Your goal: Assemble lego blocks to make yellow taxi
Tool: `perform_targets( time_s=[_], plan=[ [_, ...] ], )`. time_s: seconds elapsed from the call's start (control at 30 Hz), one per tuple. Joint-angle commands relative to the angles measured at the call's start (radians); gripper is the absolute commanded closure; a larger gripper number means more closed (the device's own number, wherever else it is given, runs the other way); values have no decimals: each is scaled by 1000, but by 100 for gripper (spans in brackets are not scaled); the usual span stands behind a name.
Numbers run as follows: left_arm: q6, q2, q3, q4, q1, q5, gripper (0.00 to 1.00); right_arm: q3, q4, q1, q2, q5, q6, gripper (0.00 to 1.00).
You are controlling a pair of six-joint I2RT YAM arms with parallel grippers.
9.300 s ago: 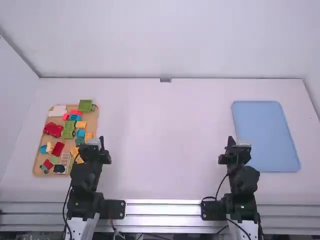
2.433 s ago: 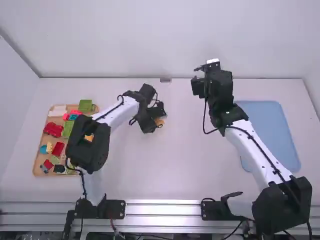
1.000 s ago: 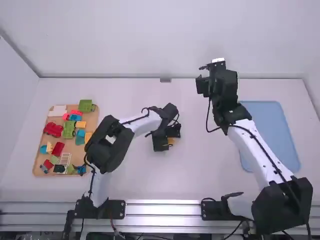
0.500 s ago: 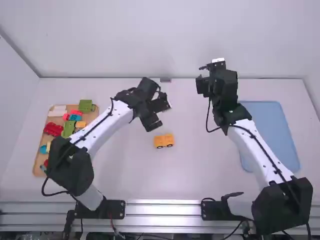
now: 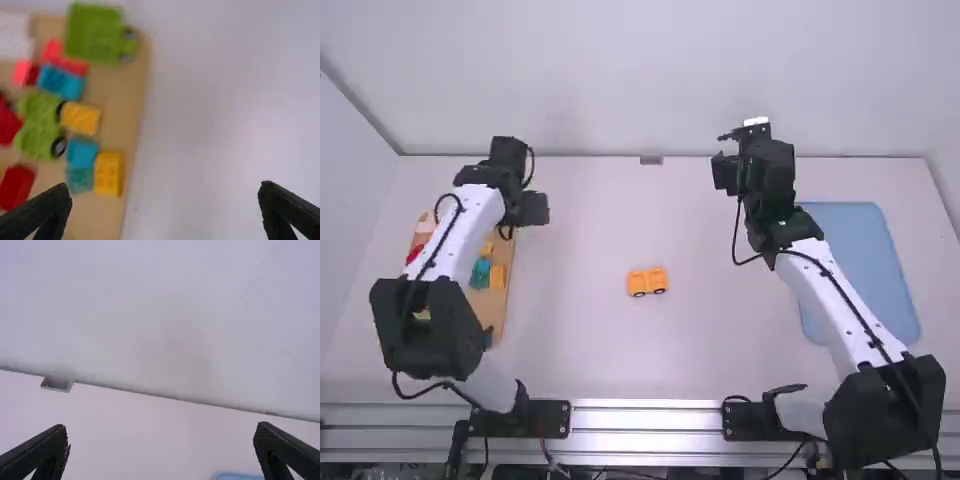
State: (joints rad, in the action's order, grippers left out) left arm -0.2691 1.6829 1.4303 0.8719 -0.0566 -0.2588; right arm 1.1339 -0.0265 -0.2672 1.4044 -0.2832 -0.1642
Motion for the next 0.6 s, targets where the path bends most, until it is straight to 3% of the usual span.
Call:
perform_targets(
  time_s=[0.0, 0.23, 0.43, 0.57],
  plan=[
    [-246, -30, 5, 21, -55, -72, 1, 37, -3, -1, 6, -2, 2, 2],
    [-333, -30, 2, 55, -209, -74, 1, 37, -3, -1, 6, -3, 2, 1],
    [-340, -30, -20, 89, -360, -275, 1, 37, -4, -1, 6, -3, 2, 1],
    [-423, -30, -22, 134, -464, -280, 1, 37, -4, -2, 6, -2, 2, 2]
  ],
)
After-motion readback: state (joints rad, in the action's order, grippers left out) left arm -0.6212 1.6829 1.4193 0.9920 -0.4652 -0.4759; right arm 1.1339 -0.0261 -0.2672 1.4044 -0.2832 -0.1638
